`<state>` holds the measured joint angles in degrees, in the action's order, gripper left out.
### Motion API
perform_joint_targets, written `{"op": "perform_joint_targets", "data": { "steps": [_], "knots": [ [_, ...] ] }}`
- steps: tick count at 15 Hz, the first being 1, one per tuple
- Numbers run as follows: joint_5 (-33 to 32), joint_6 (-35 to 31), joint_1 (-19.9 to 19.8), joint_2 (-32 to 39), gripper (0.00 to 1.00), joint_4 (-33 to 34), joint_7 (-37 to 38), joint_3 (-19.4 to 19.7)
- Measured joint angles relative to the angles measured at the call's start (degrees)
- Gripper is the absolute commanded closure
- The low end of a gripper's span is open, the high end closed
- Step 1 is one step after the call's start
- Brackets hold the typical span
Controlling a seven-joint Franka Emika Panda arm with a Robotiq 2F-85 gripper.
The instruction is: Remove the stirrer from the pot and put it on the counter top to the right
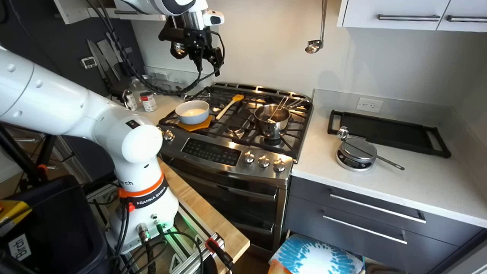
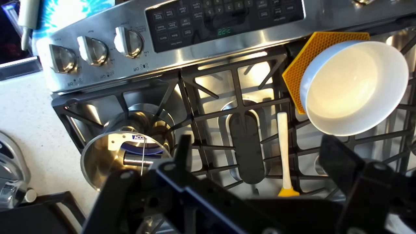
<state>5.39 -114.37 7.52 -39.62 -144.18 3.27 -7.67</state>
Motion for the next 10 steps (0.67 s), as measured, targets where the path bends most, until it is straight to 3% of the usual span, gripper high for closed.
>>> {"op": "perform_joint_targets", "data": {
  "steps": [3,6,10],
  "knots": [
    [-1.76,-4.89,-1.90,1.31,0.00,-0.70,-0.32,0.80],
    [-4.27,-14.05,-3.88,4.89,0.00,-1.92,-3.92,3.46],
    [-2.17,-25.04,-3.80,12.49,0.00,-2.60,-15.16,11.32]
  ]
}}
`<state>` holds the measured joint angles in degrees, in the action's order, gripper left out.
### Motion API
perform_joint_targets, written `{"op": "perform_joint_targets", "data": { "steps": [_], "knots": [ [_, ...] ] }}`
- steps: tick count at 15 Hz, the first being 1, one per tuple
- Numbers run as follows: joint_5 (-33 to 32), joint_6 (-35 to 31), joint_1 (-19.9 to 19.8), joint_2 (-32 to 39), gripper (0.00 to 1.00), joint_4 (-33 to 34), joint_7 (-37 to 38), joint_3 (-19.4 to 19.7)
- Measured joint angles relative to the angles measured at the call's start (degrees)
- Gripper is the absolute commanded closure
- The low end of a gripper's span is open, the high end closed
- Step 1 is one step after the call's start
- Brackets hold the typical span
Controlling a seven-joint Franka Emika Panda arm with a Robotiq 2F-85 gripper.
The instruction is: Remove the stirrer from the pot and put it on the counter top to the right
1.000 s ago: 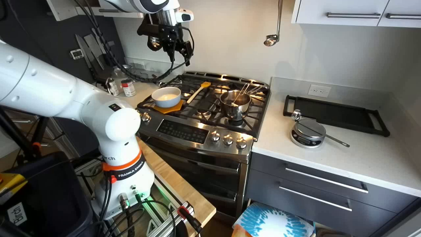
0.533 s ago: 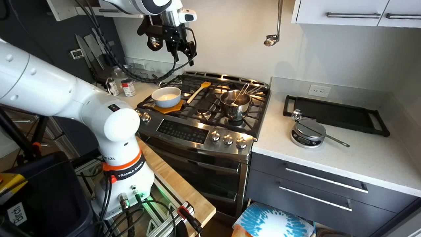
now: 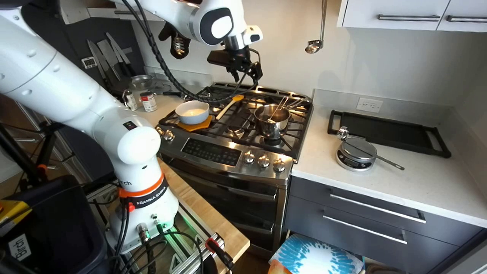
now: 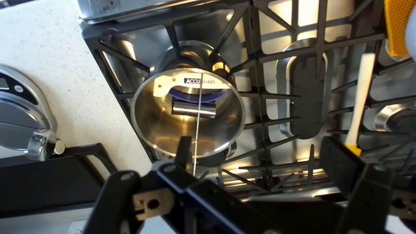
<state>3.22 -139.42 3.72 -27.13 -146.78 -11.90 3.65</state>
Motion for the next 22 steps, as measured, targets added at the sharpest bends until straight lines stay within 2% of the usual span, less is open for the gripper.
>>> {"op": "perform_joint_targets", "data": {
  "steps": [4,8,13,18,22],
  "knots": [
    [7.11,-2.13,0.28,7.81,0.00,0.55,-10.77,7.71],
    [14.95,-1.73,0.29,15.53,0.00,1.88,-17.90,10.87],
    [16.84,-1.74,-1.84,24.73,0.00,7.91,-19.04,10.05],
    [16.46,-1.50,-4.75,31.64,0.00,16.22,-19.03,6.55],
    [16.45,-1.49,-5.92,32.29,0.00,17.09,-18.88,4.98]
  ]
}}
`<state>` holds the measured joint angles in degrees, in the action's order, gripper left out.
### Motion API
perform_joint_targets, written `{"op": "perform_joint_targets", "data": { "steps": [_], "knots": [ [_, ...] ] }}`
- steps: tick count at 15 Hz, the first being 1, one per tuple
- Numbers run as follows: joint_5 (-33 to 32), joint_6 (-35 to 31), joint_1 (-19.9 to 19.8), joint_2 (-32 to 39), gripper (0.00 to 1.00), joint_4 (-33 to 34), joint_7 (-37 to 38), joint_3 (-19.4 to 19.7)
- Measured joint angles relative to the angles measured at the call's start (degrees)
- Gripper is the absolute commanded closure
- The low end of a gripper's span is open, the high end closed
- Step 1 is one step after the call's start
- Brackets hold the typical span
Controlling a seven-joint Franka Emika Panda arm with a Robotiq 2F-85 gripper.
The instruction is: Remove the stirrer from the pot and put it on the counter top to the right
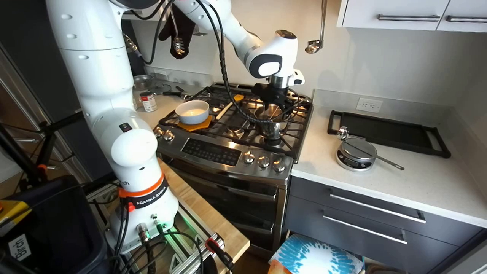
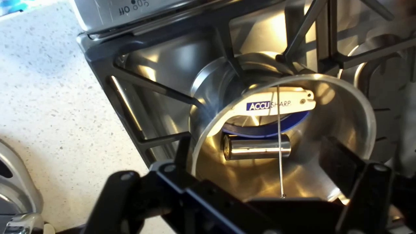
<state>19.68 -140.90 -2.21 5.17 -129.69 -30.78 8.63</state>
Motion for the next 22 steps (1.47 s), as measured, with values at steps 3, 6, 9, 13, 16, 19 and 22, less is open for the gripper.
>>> {"op": "perform_joint_targets", "data": {
  "steps": [3,6,9,13,16,19,22],
  "knots": [
    [-0.25,-0.62,-0.69,0.23,0.00,0.45,-0.02,-1.43],
    [-1.44,-1.77,-0.69,1.32,0.15,2.08,-0.02,-3.60],
    [-1.75,-1.92,-0.77,3.61,0.39,4.15,-0.08,-4.97],
    [-1.30,-3.52,-2.06,7.96,0.70,6.41,-1.20,-6.69],
    [-1.26,-5.56,-3.12,11.49,0.77,8.23,-1.41,-8.49],
    [-1.26,-7.05,-3.80,13.97,0.66,9.79,-1.38,-10.25],
    [-1.37,-7.26,-4.08,14.97,0.52,10.45,-0.66,-11.27]
  ]
}}
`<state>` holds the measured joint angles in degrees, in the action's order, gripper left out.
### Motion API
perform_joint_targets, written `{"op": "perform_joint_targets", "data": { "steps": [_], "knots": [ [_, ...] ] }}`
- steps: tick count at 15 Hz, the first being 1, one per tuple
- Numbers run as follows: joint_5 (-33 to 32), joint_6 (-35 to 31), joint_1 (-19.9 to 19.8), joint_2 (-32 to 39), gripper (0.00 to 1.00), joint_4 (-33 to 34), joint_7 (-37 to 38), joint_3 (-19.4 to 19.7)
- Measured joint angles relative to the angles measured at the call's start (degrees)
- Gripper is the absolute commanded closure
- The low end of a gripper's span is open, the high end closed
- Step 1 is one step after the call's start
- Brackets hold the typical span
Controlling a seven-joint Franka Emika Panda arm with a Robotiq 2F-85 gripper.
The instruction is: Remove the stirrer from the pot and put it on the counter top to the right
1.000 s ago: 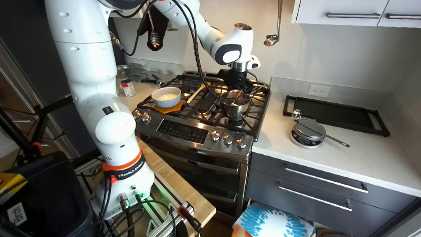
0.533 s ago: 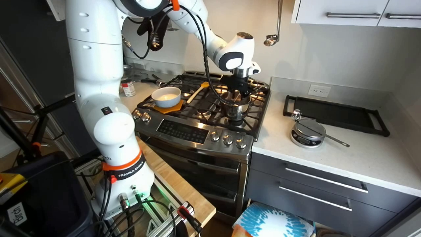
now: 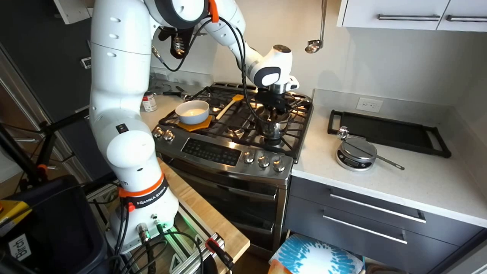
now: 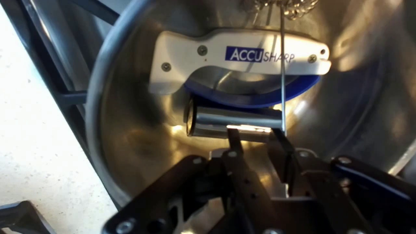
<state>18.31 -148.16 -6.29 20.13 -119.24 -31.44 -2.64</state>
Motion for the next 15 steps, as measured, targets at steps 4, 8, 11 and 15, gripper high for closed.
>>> {"op": "perform_joint_targets", "data": {
  "steps": [4,8,11,15],
  "knots": [
    [-1.32,0.18,-0.15,-1.01,0.45,-0.57,2.93,-0.03],
    [-1.45,1.16,-0.40,-4.52,0.52,-2.82,3.31,-0.29],
    [-0.81,1.85,-0.62,-6.43,0.55,-3.98,2.29,-0.87],
    [-0.74,1.95,-0.77,-5.92,0.63,-4.37,0.64,-0.98]
  ]
}}
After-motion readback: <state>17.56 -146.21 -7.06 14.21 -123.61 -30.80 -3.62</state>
